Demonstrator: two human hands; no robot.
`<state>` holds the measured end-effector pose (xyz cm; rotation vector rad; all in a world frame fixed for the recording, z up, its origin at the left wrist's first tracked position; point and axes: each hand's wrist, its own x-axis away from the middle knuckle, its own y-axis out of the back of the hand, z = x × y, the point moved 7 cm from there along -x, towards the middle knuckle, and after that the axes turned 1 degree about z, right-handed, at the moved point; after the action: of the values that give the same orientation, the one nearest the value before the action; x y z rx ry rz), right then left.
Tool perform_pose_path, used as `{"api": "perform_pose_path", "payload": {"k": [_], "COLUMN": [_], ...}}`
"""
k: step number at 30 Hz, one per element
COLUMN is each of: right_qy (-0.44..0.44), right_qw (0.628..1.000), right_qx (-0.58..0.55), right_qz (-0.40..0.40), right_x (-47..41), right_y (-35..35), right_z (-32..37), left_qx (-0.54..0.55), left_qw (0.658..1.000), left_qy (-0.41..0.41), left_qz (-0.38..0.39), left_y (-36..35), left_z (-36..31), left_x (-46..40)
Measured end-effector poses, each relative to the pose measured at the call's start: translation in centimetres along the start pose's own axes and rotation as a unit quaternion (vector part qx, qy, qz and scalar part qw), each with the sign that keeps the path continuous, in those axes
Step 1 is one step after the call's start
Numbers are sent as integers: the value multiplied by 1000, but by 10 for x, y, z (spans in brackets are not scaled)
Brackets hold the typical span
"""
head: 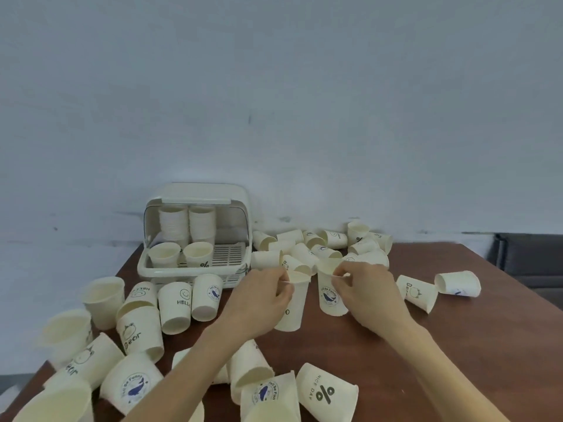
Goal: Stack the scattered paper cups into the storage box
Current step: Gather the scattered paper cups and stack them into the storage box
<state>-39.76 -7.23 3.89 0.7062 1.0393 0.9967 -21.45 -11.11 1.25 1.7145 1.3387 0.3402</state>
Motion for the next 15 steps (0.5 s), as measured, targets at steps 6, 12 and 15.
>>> {"api": "perform_pose_path", "payload": {"k": [6, 12, 15], "right_qy": [77, 131, 141], "right_qw": [996, 988, 986], "right_qx": [-45, -82, -85], "right_qz": [-16, 9, 24], "right_x": [-4, -20, -43], "right_y": [-26, -60, -80], "right_z": [70, 136, 163], "left_qx": [-5, -7, -24], "left_qw": [995, 982, 977], "left_qy": [51, 103, 124], "left_qz": [-84, -158, -169], "left_y": [52, 99, 111], "left_z": [44, 87, 106], "left_x": [25, 51, 59]}}
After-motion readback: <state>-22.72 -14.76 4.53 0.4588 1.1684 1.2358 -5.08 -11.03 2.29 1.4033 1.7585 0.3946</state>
